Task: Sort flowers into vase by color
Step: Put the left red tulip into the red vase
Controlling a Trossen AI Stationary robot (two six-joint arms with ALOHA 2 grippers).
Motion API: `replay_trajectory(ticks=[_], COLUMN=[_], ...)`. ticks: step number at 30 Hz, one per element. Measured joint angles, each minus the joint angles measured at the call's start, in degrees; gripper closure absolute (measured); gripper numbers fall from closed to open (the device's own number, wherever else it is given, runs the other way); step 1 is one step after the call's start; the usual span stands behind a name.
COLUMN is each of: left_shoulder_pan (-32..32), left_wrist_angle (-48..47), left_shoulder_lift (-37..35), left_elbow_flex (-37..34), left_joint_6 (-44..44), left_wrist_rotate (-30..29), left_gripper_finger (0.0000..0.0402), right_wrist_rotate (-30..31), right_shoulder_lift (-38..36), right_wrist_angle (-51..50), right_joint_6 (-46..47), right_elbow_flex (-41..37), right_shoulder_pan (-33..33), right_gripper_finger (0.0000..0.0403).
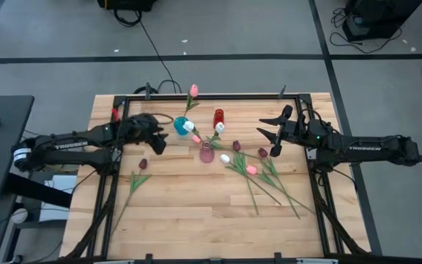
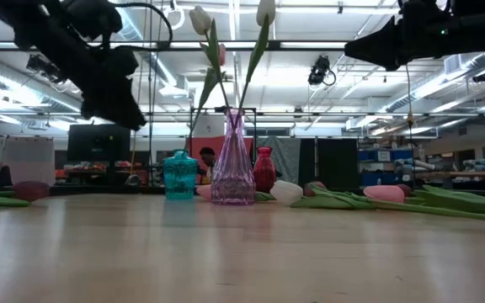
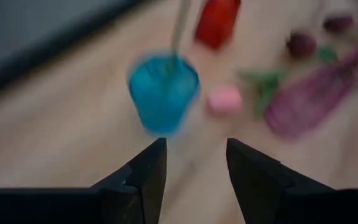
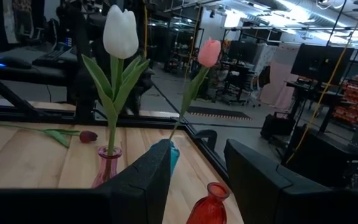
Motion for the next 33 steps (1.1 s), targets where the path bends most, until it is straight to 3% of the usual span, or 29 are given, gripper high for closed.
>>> replay_trajectory(ticks=[4, 14, 24, 33], left_shoulder_pan=[-5.66, -16.82, -22.79, -26.58], left_wrist_angle=[-12.15, -26.24, -30.62, -31.04], left_shoulder_lift=[3.10, 12.47, 22.02, 23.25], left_elbow_flex=[4.70, 6.22, 6.22, 6.22], left_joint_6=[-9.77, -37.66, -46.42, -53.29], left_wrist_rotate=[1.09, 17.33, 26.18, 32.04], left_gripper_finger=[0.0229, 0.0229, 0.0229, 0.0229], right_wrist_rotate=[-0.11, -1.77, -3.13, -4.53], right_shoulder_lift=[0.07, 0.11, 0.18, 0.33], right_wrist_angle=[0.48, 2.64, 4.06, 3.93], right_joint_6=[0.02, -1.57, -2.44, -2.41], right_elbow_flex=[0.02, 0.02, 0.02, 0.02], right_shoulder_pan=[0.00, -0.02, -0.47, -1.62], right_gripper_finger=[0.0238, 0.0238, 0.0238, 0.0238])
